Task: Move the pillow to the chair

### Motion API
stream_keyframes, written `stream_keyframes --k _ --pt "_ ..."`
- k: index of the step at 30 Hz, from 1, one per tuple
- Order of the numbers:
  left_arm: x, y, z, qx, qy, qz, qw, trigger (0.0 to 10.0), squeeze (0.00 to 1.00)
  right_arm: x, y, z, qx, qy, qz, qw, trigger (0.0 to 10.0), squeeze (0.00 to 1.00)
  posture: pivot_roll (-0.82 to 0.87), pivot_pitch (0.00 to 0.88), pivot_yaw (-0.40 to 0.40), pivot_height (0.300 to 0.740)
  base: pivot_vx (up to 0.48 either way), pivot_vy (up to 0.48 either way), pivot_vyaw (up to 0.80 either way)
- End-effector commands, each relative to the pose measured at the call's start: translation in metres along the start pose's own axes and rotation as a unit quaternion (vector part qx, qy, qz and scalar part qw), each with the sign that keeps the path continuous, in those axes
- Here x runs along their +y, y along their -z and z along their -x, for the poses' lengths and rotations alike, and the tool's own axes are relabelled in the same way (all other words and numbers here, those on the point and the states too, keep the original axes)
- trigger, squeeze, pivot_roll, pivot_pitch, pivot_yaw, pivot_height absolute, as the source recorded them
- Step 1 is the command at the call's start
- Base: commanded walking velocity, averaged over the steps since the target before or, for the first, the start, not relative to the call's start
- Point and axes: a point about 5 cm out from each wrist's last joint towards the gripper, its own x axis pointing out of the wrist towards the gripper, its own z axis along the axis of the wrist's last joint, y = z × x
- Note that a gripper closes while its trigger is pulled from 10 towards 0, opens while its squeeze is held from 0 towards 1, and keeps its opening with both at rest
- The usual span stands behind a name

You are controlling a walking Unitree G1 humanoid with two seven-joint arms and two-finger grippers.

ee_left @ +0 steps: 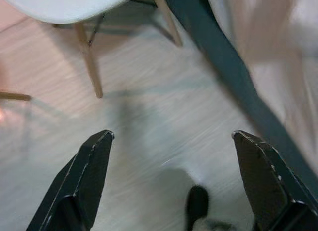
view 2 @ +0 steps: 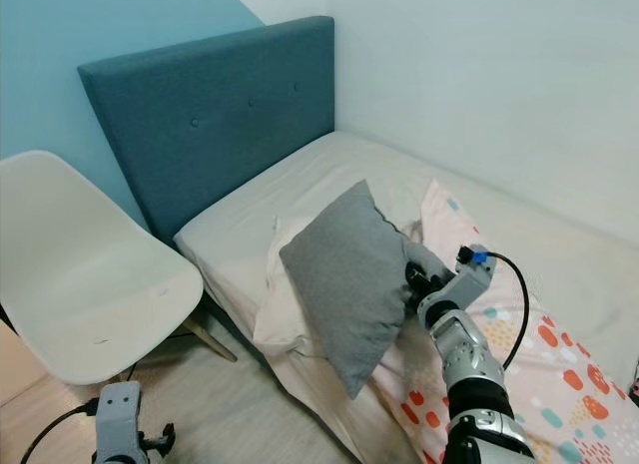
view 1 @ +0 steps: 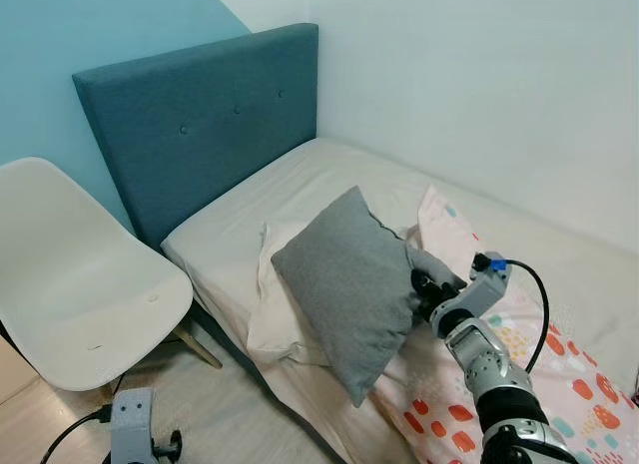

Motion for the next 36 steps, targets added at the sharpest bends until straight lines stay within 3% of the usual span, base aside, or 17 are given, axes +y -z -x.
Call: stream_keyframes --k 1,4,8,10,11,13,16,18,19,20,25,29,36 --pt "0.001 -0.009 -0.004 -0.010 -0.008 0.028 1.000 10.0 0.00 0.015 -0.016 -0.008 -0.028 -0.036 0.038 0.998 0.0 0.00 -0.10 0.019 -0.017 0.740 0.000 0.000 0.00" --pt "0.001 -0.012 -0.005 -0.013 -0.008 0.027 1.000 10.0 0.00 0.018 -0.019 -0.009 -0.033 -0.043 0.044 0.998 0.0 0.00 -0.10 0.019 -0.017 0.740 0.000 0.000 0.00" --pt "0.001 -0.016 -0.006 -0.016 -0.007 0.028 0.999 10.0 0.00 0.034 -0.025 -0.015 -0.038 -0.079 0.070 0.994 0.0 0.00 -0.11 0.013 -0.011 0.740 0.000 0.000 0.60" --pt "0.004 -0.018 -0.008 -0.017 -0.021 0.081 0.996 10.0 0.00 0.046 -0.030 -0.018 -0.047 -0.109 0.083 0.989 0.0 0.00 -0.11 0.010 -0.002 0.740 0.000 0.000 0.80" --pt "0.003 -0.020 -0.008 -0.019 -0.023 0.086 0.996 10.0 0.00 0.058 -0.034 -0.019 -0.054 -0.138 0.087 0.985 0.0 0.00 -0.10 0.005 -0.002 0.740 0.000 0.000 0.80" --pt "0.003 -0.022 -0.009 -0.020 -0.022 0.083 0.996 10.0 0.00 0.079 -0.039 -0.020 -0.065 -0.189 0.093 0.975 0.0 0.00 -0.10 0.004 -0.001 0.740 0.000 0.000 0.80" --pt "0.002 -0.022 -0.009 -0.020 -0.022 0.081 0.996 10.0 0.00 0.087 -0.041 -0.020 -0.069 -0.208 0.096 0.971 0.0 0.00 -0.10 0.004 -0.001 0.740 0.000 0.000 0.80" --pt "0.000 -0.023 -0.010 -0.020 -0.020 0.077 0.997 10.0 0.00 0.109 -0.046 -0.019 -0.079 -0.266 0.098 0.956 0.0 0.00 -0.10 0.000 -0.005 0.740 0.000 0.000 0.80" --pt "0.000 -0.023 -0.010 -0.020 -0.020 0.077 0.997 10.0 0.00 0.109 -0.046 -0.019 -0.079 -0.266 0.098 0.956 0.0 0.00 -0.10 0.000 -0.005 0.740 0.000 0.000 0.80" --pt "-0.003 -0.023 -0.010 -0.019 -0.015 0.069 0.997 10.0 0.00 0.122 -0.049 -0.017 -0.083 -0.301 0.095 0.945 0.0 0.00 -0.10 0.001 -0.008 0.740 0.000 0.000 0.80" --pt "-0.007 -0.014 -0.007 -0.002 -0.010 0.055 0.998 10.0 0.00 0.131 -0.044 -0.014 -0.076 -0.332 0.092 0.936 0.0 0.00 -0.10 0.000 -0.004 0.740 0.000 0.000 0.80" --pt "-0.007 -0.009 -0.006 0.012 -0.012 0.078 0.997 10.0 0.00 0.132 -0.037 -0.014 -0.068 -0.334 0.088 0.936 0.0 0.00 -0.09 0.000 -0.004 0.740 0.000 0.000 0.80" --pt "-0.009 -0.009 -0.006 0.014 -0.011 0.079 0.997 10.0 0.00 0.132 -0.027 -0.012 -0.054 -0.336 0.088 0.936 0.0 0.00 -0.09 0.000 -0.008 0.740 0.000 0.000 0.80"
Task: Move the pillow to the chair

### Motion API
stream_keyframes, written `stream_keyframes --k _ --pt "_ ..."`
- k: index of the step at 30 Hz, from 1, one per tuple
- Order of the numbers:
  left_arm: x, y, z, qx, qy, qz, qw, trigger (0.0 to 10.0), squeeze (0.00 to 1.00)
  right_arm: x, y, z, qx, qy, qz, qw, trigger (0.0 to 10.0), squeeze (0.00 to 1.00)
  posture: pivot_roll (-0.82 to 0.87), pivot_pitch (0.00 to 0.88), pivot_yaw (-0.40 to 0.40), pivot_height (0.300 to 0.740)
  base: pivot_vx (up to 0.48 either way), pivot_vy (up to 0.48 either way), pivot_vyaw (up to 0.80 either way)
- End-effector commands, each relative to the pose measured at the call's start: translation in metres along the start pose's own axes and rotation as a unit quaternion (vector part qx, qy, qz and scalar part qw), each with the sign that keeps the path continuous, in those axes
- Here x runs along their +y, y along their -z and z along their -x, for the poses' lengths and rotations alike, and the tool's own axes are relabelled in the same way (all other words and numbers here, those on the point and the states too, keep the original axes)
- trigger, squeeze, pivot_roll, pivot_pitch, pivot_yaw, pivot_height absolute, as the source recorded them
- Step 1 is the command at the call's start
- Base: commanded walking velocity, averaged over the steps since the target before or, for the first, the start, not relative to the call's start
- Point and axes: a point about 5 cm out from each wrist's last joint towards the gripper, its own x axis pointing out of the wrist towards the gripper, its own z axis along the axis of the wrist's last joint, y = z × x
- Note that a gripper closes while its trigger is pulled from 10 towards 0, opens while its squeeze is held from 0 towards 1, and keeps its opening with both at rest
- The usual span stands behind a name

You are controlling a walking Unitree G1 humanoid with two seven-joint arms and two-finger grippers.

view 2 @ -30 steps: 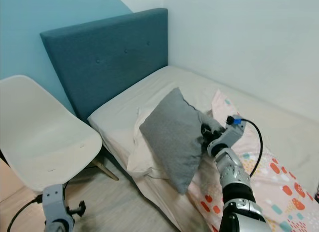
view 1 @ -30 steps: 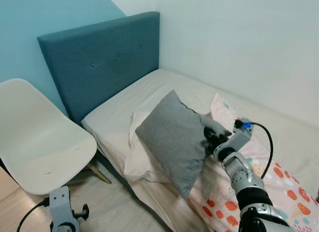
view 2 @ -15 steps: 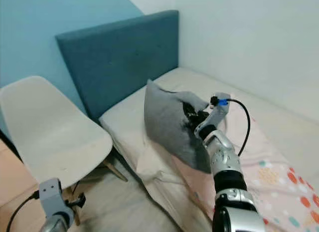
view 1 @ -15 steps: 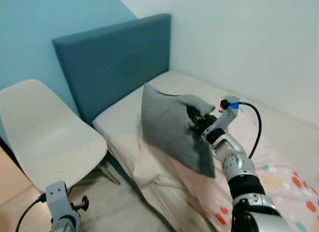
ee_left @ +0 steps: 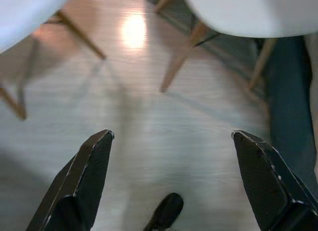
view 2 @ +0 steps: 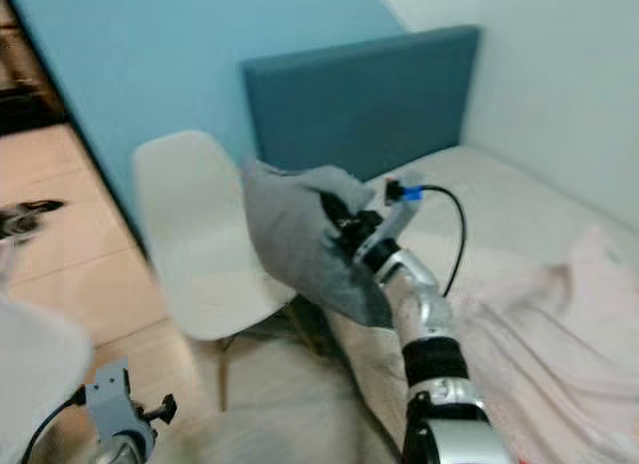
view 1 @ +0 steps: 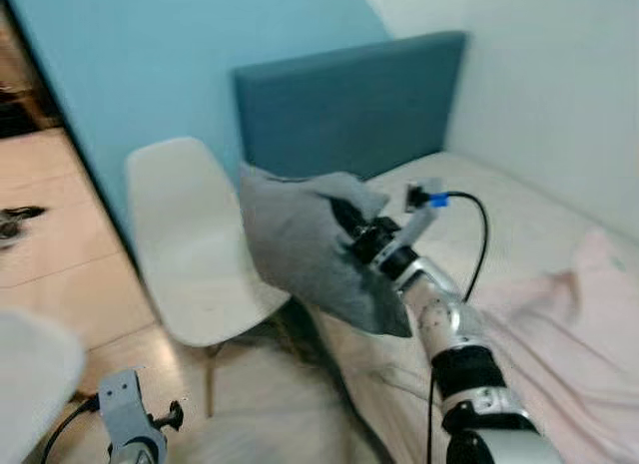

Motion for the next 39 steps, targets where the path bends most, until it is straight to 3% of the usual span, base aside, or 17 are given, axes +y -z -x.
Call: stream_keyframes --k 1,8,9,10,11,23,26,32,39 --pt "0.001 0.003 0.000 0.009 -0.002 0.000 1.000 10.0 0.00 0.007 -0.012 -0.004 -0.022 -0.023 0.015 0.999 0.0 0.00 -0.09 0.000 -0.013 0.740 0.000 0.000 0.80" --pt "-0.001 0.006 0.001 0.016 -0.001 -0.002 1.000 10.0 0.00 0.001 0.029 0.002 0.078 0.029 0.036 0.996 0.2 0.00 -0.09 0.000 -0.031 0.740 0.000 0.000 0.23" --pt "-0.001 0.009 0.002 0.023 -0.003 -0.001 1.000 10.0 0.00 -0.002 0.038 0.005 0.097 0.040 0.037 0.994 7.4 0.00 -0.09 0.000 -0.032 0.740 0.000 0.000 0.00" --pt "-0.001 0.012 0.003 0.028 -0.004 -0.002 1.000 10.0 0.00 -0.004 0.043 0.006 0.109 0.047 0.037 0.992 7.4 0.00 -0.09 0.000 -0.032 0.740 0.000 0.000 0.00" --pt "0.000 0.014 0.004 0.033 -0.005 -0.004 0.999 10.0 0.00 -0.005 0.047 0.008 0.119 0.051 0.039 0.991 10.0 0.00 -0.09 0.000 -0.032 0.740 0.000 0.000 0.00" --pt "0.011 0.043 0.016 0.072 -0.013 -0.019 0.997 10.0 0.00 -0.009 0.063 0.021 0.146 0.065 0.044 0.986 10.0 0.00 -0.10 0.000 -0.039 0.740 0.000 0.000 0.00" --pt "0.012 0.043 0.017 0.071 -0.013 -0.021 0.997 10.0 0.00 -0.006 0.065 0.019 0.144 0.050 0.025 0.988 10.0 0.00 -0.10 0.000 -0.039 0.740 0.000 0.000 0.00" --pt "0.013 0.028 0.011 0.043 -0.028 -0.040 0.998 10.0 0.00 0.006 0.053 0.014 0.112 -0.012 0.004 0.994 10.0 0.00 -0.10 0.000 -0.043 0.740 0.127 0.000 0.67" --pt "0.005 0.011 0.005 0.011 -0.010 -0.042 0.999 10.0 0.00 0.002 0.038 0.007 0.077 0.003 -0.018 0.997 10.0 0.00 -0.10 0.000 -0.034 0.740 0.284 0.000 0.06"
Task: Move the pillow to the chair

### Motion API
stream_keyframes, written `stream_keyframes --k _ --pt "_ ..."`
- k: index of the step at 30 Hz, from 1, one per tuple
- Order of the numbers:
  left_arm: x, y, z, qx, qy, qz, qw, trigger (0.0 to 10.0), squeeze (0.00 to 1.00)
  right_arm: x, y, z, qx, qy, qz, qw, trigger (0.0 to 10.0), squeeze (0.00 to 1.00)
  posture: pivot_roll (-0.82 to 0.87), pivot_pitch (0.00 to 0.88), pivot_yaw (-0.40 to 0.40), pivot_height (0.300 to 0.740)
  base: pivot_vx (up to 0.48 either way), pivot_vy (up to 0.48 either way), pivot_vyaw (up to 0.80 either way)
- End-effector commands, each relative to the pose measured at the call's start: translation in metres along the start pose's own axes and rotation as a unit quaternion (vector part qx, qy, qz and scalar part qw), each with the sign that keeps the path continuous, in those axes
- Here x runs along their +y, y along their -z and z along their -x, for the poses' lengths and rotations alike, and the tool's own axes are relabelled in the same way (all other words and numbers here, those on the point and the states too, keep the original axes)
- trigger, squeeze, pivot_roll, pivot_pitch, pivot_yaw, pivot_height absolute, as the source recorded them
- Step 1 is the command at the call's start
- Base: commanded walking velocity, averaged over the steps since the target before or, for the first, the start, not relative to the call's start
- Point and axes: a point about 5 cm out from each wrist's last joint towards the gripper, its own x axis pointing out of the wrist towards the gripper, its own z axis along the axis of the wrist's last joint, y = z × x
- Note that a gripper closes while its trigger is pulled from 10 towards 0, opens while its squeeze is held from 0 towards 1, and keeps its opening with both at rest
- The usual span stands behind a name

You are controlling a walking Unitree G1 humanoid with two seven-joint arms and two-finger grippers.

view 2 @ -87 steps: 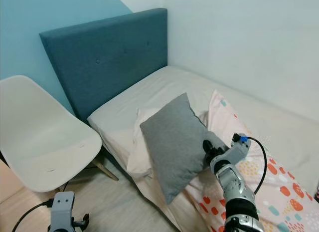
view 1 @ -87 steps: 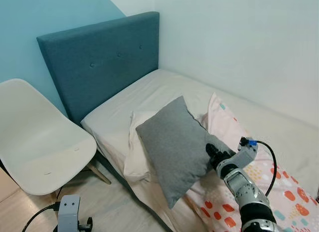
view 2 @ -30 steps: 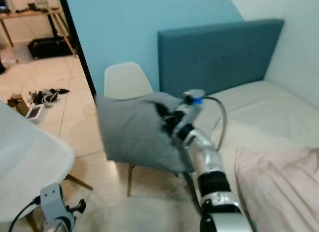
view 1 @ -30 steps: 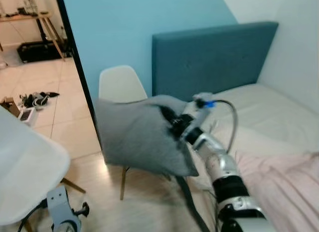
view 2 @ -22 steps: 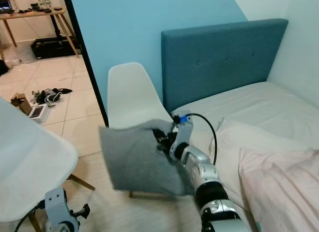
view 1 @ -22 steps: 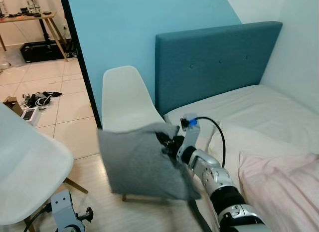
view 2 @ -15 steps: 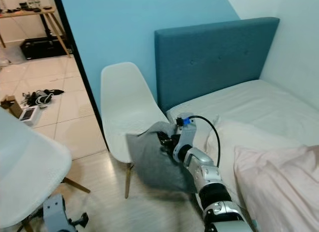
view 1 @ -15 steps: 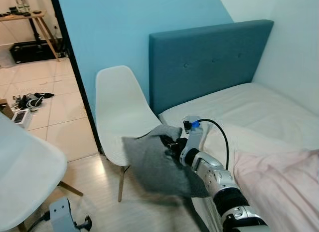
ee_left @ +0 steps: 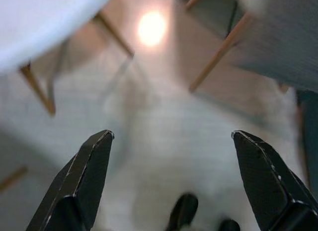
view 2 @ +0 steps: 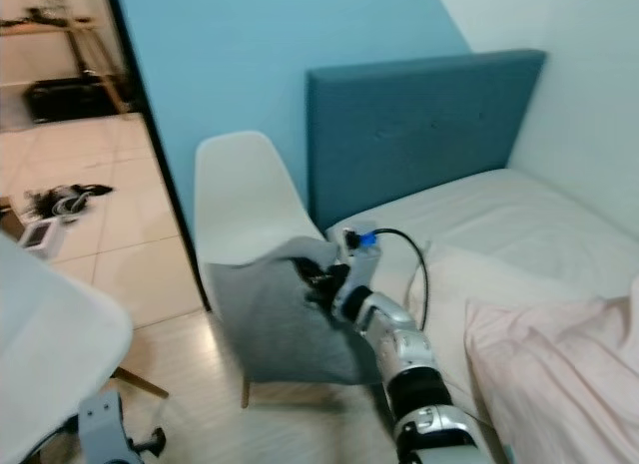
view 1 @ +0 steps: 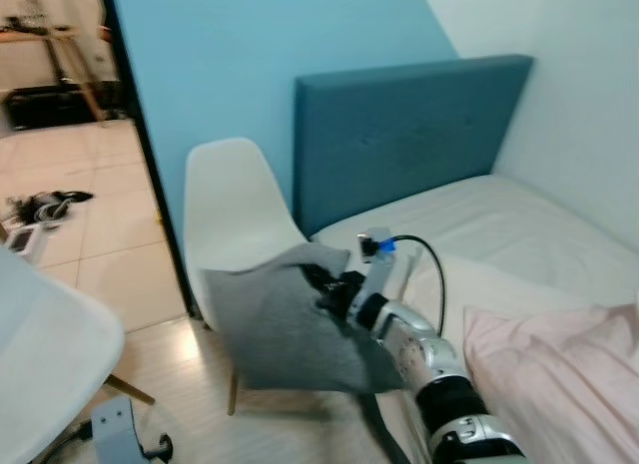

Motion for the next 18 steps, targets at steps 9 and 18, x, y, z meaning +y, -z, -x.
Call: stream_keyframes --k 9,18 --pt "-0.013 -0.008 -0.002 -0.013 0.026 -0.006 1.000 10.0 0.00 0.000 -0.026 -0.003 -0.058 0.005 0.004 0.998 10.0 0.00 -0.10 0.000 -0.021 0.740 0.304 0.000 0.00" --pt "-0.020 -0.012 -0.003 -0.021 0.046 -0.019 0.999 10.0 0.00 -0.002 -0.028 -0.001 -0.078 0.013 -0.039 0.996 10.0 0.00 -0.11 0.000 -0.012 0.740 0.327 0.000 0.00"
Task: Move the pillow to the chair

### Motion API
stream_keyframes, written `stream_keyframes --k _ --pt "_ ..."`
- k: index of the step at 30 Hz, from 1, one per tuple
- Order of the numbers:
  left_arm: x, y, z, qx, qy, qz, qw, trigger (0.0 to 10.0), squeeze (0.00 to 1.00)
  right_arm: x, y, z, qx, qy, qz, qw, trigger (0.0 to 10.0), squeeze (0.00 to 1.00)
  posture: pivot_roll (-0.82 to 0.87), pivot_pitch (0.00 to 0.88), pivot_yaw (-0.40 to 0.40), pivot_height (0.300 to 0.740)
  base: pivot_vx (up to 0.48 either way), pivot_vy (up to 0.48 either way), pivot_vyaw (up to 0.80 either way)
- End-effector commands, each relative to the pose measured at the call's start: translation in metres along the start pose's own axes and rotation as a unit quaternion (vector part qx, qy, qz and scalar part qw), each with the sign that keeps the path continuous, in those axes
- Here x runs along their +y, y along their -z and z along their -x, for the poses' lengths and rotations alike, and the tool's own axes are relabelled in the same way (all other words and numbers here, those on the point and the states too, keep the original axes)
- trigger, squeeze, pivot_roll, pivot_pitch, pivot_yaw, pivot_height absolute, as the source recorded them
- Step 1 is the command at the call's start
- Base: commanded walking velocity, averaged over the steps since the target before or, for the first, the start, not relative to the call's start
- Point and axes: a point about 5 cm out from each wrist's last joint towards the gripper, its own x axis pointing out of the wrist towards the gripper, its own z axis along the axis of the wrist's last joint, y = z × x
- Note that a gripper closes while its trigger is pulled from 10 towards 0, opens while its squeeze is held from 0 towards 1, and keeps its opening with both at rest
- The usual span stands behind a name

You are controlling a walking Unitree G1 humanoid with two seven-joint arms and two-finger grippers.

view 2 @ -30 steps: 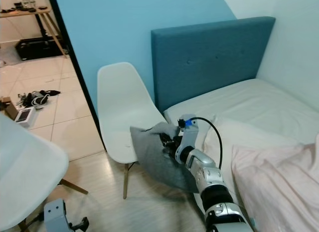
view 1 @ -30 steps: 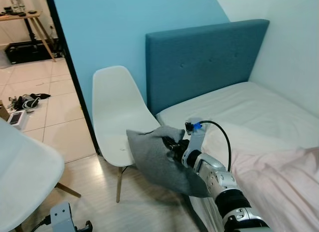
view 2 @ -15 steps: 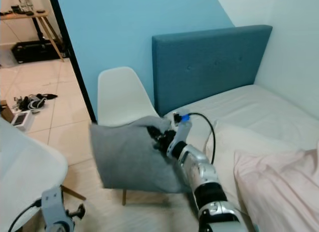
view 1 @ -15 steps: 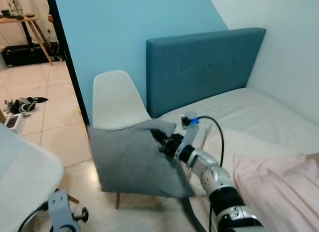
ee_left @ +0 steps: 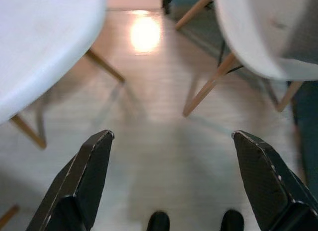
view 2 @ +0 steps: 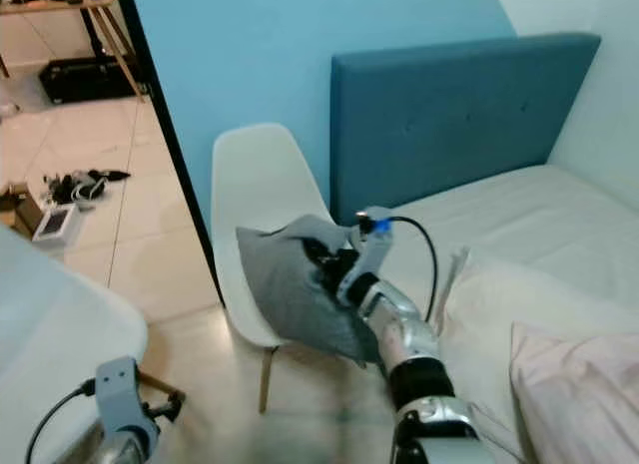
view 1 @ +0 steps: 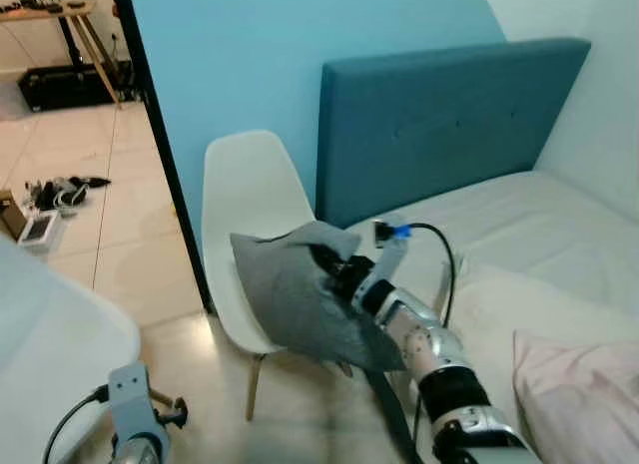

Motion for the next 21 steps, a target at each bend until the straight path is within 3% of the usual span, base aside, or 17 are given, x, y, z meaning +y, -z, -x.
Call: stream_keyframes --k 1,7,10,15,19,21 --pt "0.004 0.005 0.002 0.005 -0.003 -0.008 1.000 10.0 0.00 0.015 -0.010 -0.009 -0.029 -0.031 -0.006 0.999 10.0 0.00 -0.11 0.000 -0.012 0.740 0.326 0.000 0.00" --pt "0.007 0.004 0.002 0.004 -0.004 -0.008 1.000 10.0 0.00 0.015 -0.010 -0.011 -0.023 -0.029 -0.008 0.999 10.0 0.00 -0.10 0.003 -0.006 0.740 0.329 0.000 -0.79" --pt "0.008 0.004 0.002 0.003 -0.006 -0.008 1.000 10.0 0.00 0.018 -0.009 -0.012 -0.020 -0.037 -0.012 0.999 10.0 0.00 -0.10 0.004 -0.007 0.740 0.330 0.000 0.00" --pt "0.008 0.003 0.002 0.002 -0.009 -0.006 1.000 10.0 0.00 0.033 -0.001 -0.012 0.014 -0.104 0.005 0.994 10.0 0.00 -0.10 0.010 -0.017 0.740 0.334 0.000 0.00" --pt "0.007 0.004 0.002 0.002 -0.010 -0.006 1.000 10.0 0.00 0.045 -0.003 -0.011 0.006 -0.152 0.014 0.988 10.0 0.00 -0.10 0.010 -0.019 0.740 0.331 0.000 0.00" --pt "0.007 0.005 0.002 0.003 -0.009 -0.006 1.000 10.0 0.00 0.050 -0.004 -0.011 0.009 -0.171 0.026 0.985 10.0 0.00 -0.10 0.005 -0.021 0.740 0.334 0.000 0.80"
